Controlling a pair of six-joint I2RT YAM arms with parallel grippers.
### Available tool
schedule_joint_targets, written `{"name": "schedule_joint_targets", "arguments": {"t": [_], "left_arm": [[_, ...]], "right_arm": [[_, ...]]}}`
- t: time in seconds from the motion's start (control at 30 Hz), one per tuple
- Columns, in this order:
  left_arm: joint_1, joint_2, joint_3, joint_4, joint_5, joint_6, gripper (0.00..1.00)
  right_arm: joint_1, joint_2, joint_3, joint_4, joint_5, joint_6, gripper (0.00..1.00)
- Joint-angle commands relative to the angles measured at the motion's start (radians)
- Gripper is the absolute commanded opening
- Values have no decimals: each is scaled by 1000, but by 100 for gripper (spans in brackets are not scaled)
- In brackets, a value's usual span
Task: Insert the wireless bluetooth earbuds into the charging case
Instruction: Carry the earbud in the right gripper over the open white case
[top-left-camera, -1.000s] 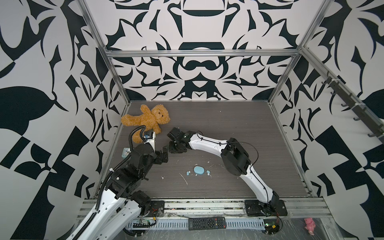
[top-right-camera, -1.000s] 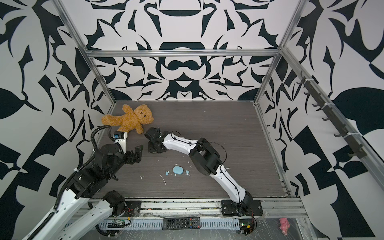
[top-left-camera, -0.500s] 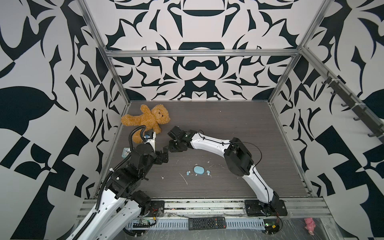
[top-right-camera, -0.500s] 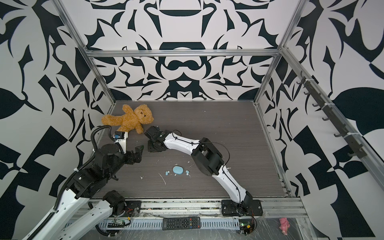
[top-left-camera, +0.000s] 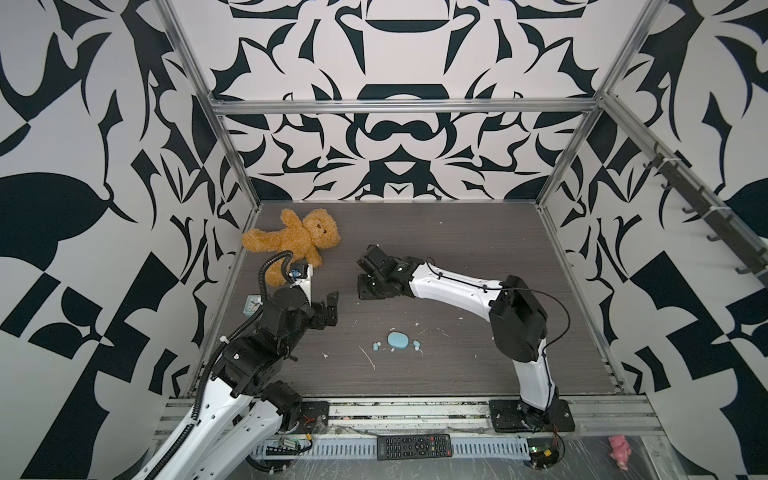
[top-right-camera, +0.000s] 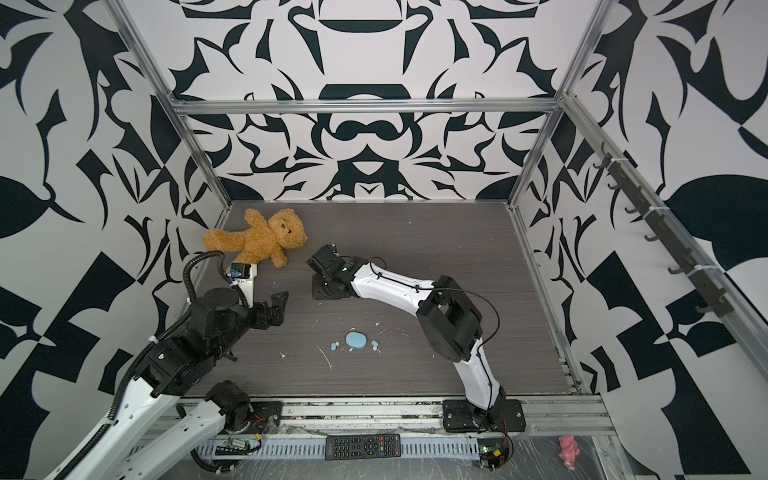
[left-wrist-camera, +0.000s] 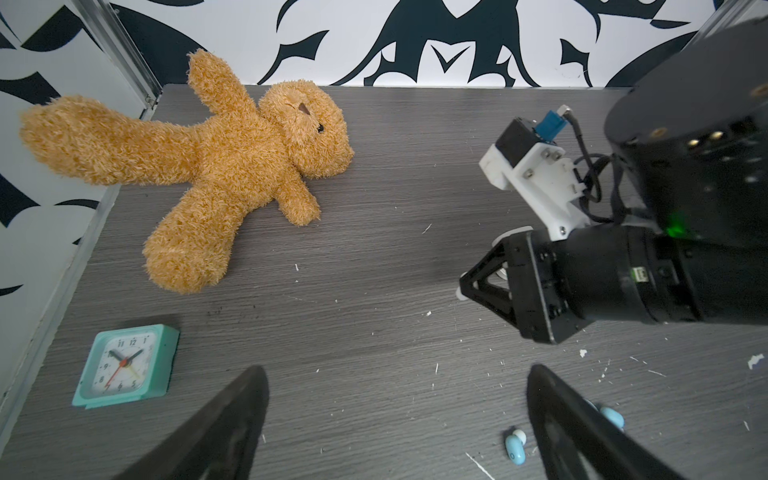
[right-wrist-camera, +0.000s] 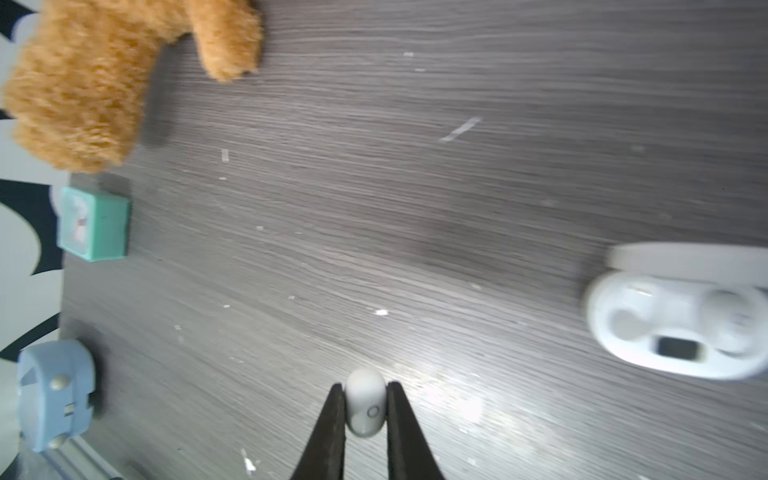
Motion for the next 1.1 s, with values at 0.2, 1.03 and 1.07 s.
{"name": "schedule_joint_targets", "arguments": {"t": [0.2, 1.03, 1.07], "left_arm": [[4, 33, -31, 25, 131, 8, 99], [3, 140, -26, 27, 253, 9, 99], [3, 141, -26, 27, 253, 9, 99]], "right_arm": [[-80, -85, -117, 40, 39, -17, 18], [-138, -43, -142, 8, 94, -79, 17], [-138, -41, -142, 9, 95, -79, 17]]}}
